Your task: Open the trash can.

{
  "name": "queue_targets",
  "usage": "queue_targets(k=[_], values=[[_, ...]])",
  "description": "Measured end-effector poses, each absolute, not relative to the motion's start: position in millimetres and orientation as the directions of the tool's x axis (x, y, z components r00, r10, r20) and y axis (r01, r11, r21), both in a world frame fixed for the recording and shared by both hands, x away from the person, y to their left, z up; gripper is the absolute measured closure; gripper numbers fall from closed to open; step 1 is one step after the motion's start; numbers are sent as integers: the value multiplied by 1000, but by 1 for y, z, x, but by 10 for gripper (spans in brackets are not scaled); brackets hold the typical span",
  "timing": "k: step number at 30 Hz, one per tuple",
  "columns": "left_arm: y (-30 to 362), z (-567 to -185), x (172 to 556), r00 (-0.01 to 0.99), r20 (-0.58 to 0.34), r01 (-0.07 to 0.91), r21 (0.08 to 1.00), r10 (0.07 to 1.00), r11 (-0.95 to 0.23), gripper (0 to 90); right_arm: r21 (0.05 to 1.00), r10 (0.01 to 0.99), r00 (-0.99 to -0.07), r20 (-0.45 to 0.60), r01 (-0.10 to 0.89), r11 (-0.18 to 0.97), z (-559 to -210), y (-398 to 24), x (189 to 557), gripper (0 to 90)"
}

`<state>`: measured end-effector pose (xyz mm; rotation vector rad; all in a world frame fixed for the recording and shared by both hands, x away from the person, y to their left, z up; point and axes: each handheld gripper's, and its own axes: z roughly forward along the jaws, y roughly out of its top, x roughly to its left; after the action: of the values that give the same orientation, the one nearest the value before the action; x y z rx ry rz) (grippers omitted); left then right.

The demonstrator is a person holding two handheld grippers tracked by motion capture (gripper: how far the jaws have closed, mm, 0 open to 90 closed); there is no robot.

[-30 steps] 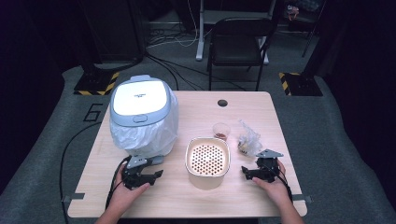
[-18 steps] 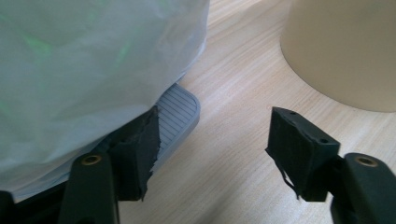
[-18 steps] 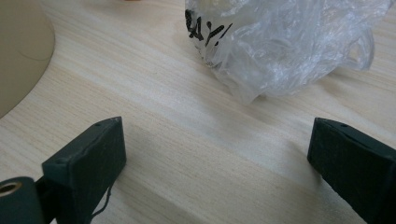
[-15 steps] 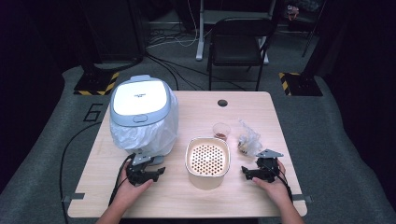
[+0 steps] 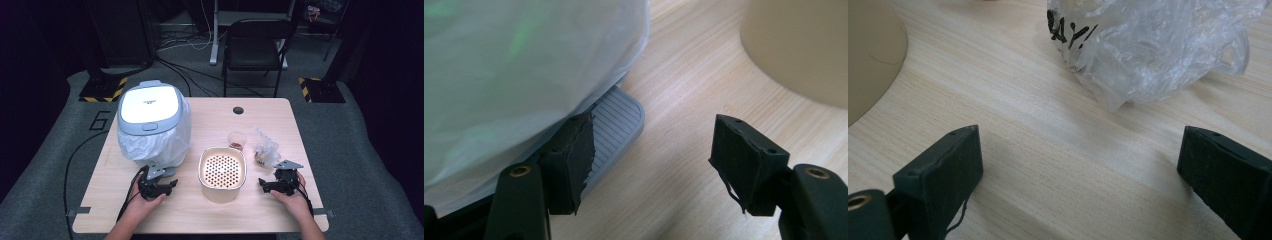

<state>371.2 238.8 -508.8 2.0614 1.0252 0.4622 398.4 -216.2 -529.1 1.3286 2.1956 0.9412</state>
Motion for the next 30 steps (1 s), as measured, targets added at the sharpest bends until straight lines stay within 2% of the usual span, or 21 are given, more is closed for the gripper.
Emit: queue_targets(k=[4,14,16,20,22,23,24,26,27,30], values=[[240,-511,372,608,-49,527,772,792,-356,338,723,885,-465,2,612,319,-529,-216,398,39],[239,-519,373,609,-50,531,767,791,-360,339,723,885,-465,2,612,319,-529,-216,398,40],[239,-520,372,613,-27,520,766,789,-378,339,726,888,-459,8,613,310,-529,-215,399,36],[239,-520,372,606,-45,531,766,794,-362,340,727,890,-455,10,615,306,-529,-215,399,36],[239,-521,372,606,-36,525,769,795,-365,340,727,890,-455,10,615,306,-529,-215,399,36],[243,-519,375,647,29,478,763,762,-435,340,725,887,-461,9,614,312,-529,-215,399,36],[242,-519,374,638,9,492,765,770,-416,340,725,888,-461,9,614,311,-529,-215,399,36],[243,-519,375,647,30,478,763,762,-436,340,727,890,-455,10,615,306,-529,-215,399,36],[241,-520,374,635,3,496,765,772,-410,340,727,890,-455,10,615,306,-529,-215,399,36],[243,-519,375,649,35,474,762,760,-440,340,713,884,-468,4,621,326,-527,-216,399,66]])
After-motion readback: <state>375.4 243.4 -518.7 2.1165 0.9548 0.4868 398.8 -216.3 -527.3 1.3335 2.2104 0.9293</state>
